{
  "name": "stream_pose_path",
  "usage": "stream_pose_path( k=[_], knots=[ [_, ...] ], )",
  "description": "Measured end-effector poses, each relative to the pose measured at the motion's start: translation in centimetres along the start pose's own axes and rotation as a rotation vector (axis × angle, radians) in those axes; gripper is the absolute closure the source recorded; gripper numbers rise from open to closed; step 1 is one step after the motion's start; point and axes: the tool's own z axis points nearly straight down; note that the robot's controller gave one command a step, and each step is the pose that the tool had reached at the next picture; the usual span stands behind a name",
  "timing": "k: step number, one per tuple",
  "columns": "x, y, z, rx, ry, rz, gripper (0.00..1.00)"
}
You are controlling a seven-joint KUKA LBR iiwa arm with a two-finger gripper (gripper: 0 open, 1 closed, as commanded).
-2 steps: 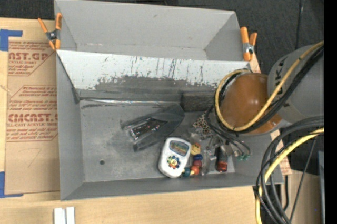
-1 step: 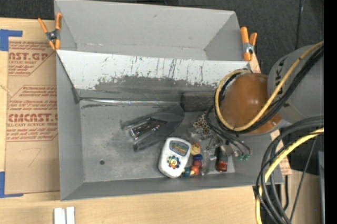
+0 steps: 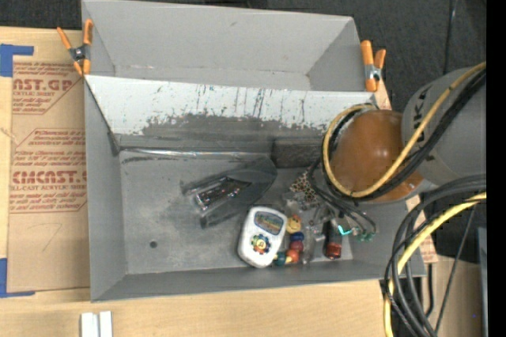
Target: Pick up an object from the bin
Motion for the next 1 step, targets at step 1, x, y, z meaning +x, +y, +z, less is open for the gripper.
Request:
stream_pose_path(
  k=[1],
  knots=[
    [0.0, 0.0, 0.0, 0.0, 0.0, 0.0, 1.0]
  ],
)
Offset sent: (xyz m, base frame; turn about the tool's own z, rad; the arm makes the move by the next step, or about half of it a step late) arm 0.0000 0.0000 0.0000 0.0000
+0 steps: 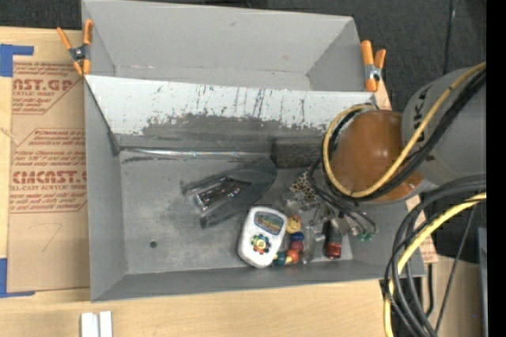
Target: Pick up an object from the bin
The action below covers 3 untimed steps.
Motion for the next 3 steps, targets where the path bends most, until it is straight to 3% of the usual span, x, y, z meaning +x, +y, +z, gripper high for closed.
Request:
stream_pose_path(
  k=[3],
  knots=[
    [0.0, 0.0, 0.0, 0.0, 0.0, 0.0, 1.0]
  ],
)
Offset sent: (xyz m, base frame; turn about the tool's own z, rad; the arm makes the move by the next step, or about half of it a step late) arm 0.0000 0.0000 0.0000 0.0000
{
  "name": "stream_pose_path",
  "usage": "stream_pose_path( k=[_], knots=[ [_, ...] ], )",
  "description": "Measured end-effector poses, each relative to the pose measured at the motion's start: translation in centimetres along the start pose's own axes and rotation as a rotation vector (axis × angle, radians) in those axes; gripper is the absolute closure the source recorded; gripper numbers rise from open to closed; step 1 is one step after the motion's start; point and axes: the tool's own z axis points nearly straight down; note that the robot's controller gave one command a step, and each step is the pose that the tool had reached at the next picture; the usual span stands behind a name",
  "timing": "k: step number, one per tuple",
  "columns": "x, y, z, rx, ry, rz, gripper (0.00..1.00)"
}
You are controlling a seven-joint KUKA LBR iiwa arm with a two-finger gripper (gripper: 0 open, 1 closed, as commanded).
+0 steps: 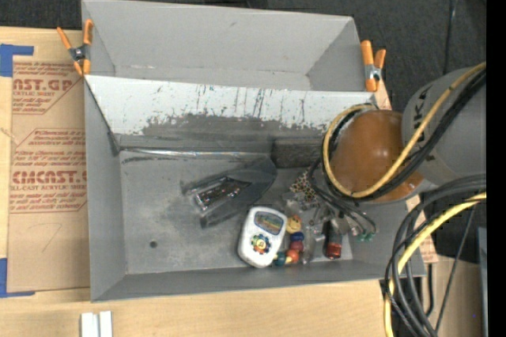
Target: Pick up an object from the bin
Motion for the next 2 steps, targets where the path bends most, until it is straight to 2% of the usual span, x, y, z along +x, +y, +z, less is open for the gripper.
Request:
stream_pose_path(
  k=[1, 2],
  knots=[
    [0.0, 0.0, 0.0, 0.0, 0.0, 0.0, 1.0],
    [-3.7, 0.5, -2.5, -0.001, 0.002, 0.052, 1.0]
  ],
)
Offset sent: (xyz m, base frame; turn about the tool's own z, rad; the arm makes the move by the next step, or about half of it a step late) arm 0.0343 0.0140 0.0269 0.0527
